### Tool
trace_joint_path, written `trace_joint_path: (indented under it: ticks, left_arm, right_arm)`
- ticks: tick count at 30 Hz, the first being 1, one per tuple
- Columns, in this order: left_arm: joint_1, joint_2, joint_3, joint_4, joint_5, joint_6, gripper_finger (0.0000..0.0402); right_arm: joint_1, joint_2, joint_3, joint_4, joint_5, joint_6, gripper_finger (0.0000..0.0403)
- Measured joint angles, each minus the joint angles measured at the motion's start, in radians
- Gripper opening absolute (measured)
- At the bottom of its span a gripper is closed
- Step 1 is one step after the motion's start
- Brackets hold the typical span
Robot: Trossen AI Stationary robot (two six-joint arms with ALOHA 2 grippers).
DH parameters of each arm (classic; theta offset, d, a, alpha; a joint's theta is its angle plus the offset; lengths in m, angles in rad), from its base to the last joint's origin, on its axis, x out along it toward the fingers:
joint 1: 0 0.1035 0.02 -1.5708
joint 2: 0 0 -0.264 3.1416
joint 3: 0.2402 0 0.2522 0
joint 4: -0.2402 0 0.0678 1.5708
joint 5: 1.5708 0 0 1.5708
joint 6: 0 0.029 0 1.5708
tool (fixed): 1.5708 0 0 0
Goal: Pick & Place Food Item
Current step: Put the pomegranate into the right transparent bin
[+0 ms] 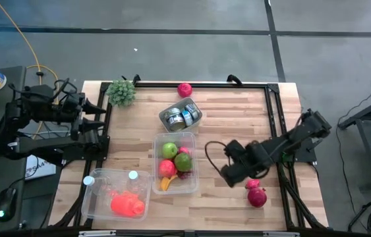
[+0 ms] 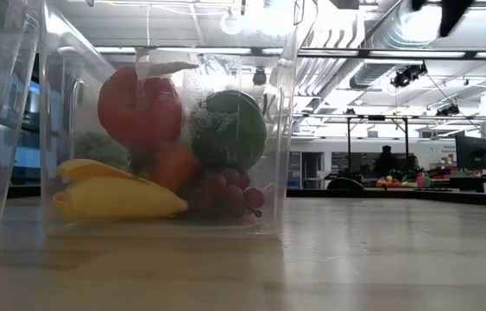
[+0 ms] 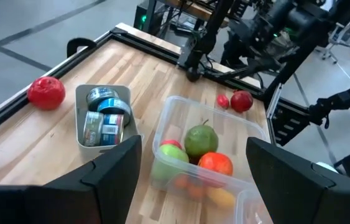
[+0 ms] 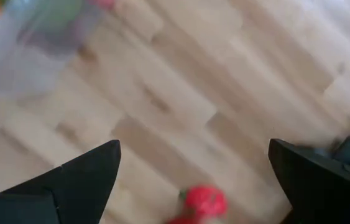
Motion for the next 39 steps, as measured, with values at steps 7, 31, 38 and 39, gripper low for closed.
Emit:
trace_joint_path:
  ticks: [7,31,38,39]
  left_arm:
    - [0.000,0.003,0.000,0.000,0.000,-0.006,0.0281]
    - [0.000,0.003,0.000,0.031,0.028,-0.030,0.0281]
    - [0.000,0.003,0.000,0.030,0.073,-0.037,0.0281]
    - [0.000,0.003,0.000,0.030,0.079,-0.037,0.0281]
  right_arm:
    - [0.110,0.000,0.000,-0.001,-0.201,0.265,0.0398]
    - [0.350,0.002,-0.331,0.321,-0.380,0.789,0.0392]
    - [0.350,0.002,-0.475,0.494,-0.409,0.800,0.0392]
    - [0.350,0.002,-0.490,0.506,-0.419,0.801,0.0392]
